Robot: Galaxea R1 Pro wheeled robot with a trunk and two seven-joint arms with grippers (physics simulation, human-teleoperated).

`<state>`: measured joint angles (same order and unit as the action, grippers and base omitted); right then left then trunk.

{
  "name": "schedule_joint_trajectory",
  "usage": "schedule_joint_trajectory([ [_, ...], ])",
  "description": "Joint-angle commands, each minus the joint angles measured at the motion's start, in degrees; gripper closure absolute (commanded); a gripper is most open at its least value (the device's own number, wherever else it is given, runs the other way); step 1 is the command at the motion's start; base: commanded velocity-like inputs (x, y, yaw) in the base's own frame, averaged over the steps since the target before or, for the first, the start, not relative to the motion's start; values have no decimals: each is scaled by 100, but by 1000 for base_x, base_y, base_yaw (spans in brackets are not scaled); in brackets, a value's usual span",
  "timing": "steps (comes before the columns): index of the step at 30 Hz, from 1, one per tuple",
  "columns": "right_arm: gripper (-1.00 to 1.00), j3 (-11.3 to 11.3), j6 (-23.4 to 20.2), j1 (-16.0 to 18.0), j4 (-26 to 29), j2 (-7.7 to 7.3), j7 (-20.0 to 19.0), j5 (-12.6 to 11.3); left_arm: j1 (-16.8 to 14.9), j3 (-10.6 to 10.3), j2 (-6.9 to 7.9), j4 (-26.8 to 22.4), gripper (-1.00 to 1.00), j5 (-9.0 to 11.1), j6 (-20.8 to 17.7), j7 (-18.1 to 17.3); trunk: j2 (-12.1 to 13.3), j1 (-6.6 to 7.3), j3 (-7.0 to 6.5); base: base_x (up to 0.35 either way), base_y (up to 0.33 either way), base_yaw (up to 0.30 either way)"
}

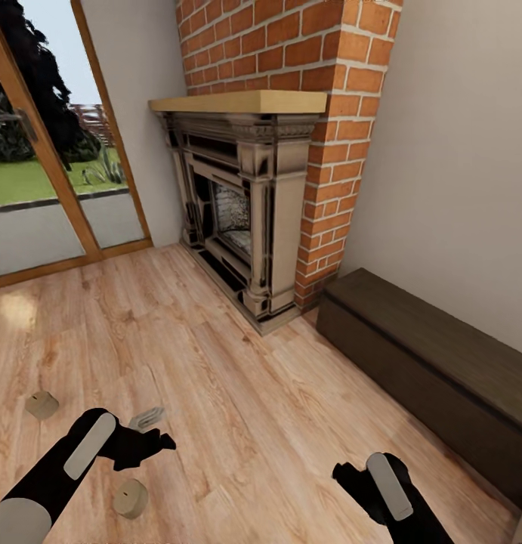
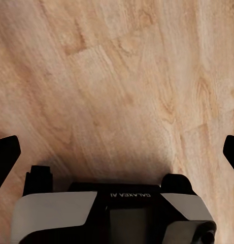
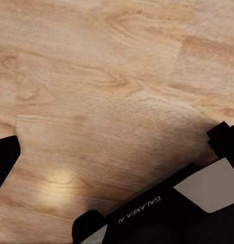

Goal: Place each of the two pumpkins and all three candles from the living room inside a cabinet in the living room (use any cabinet), then make sure every cabinet is closed, and position the cauldron so it is next to a table in the living room.

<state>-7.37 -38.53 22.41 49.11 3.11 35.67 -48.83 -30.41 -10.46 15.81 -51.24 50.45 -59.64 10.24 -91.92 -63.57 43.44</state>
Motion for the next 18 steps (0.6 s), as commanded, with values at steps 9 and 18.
schedule_joint_trajectory([
  [9,-100,-412,17,0,-36,-96,-121,-1095,0,0,1,0,-100,0,2,26,242,132,-107,0,0,9],
  [18,-100,-241,-15,0,-42,-130,-94,-962,0,-1,19,-10,-100,-9,1,13,242,132,-107,-1,0,0],
])
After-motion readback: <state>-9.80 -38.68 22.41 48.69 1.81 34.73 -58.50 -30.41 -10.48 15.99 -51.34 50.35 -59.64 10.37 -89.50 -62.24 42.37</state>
